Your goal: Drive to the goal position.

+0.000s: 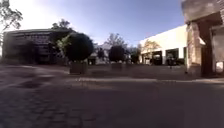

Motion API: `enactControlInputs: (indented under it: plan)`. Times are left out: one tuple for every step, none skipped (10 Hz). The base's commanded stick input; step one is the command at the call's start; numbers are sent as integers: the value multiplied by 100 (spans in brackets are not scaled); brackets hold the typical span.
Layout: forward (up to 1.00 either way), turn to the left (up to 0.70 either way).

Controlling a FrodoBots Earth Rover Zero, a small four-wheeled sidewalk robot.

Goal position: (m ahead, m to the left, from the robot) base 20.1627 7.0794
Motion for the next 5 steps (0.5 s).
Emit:
enactControlInputs:
  plan:
    - [85,0]
    - [85,0]
    - [85,0]
    - [85,0]
    - [85,0]
